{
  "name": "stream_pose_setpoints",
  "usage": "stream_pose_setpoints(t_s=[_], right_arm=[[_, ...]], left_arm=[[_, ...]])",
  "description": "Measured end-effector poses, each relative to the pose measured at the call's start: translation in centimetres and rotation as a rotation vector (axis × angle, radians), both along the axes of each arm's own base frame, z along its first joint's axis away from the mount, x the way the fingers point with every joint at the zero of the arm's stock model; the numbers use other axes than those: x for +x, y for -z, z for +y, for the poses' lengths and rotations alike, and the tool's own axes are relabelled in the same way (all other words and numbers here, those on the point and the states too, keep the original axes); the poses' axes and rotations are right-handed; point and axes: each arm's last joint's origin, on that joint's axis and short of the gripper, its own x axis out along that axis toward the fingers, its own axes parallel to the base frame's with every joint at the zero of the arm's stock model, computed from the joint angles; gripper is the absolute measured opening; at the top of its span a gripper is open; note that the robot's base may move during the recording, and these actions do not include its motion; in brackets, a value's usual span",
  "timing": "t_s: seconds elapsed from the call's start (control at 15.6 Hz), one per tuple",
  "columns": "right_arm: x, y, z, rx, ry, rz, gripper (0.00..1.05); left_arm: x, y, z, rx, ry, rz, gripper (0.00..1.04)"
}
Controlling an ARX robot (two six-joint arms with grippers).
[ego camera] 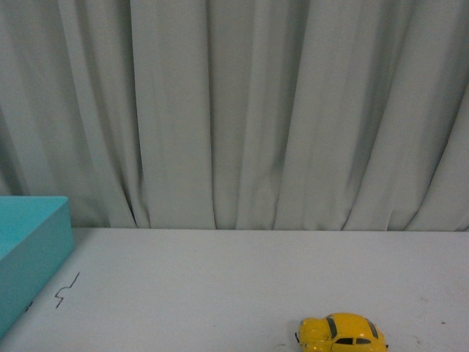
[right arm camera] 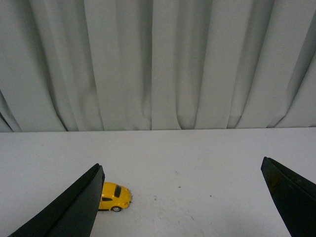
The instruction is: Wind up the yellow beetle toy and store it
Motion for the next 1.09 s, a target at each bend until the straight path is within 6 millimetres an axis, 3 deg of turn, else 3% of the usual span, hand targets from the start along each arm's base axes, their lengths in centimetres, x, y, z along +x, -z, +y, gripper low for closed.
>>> stream_pose_setpoints(t_s=[1.09], right_arm=[[0.00, 0.05, 0.00, 0.000, 0.000, 0.005, 0.98]], left_arm=[[0.00, 0.06, 0.00, 0.000, 0.000, 0.006, 0.98]])
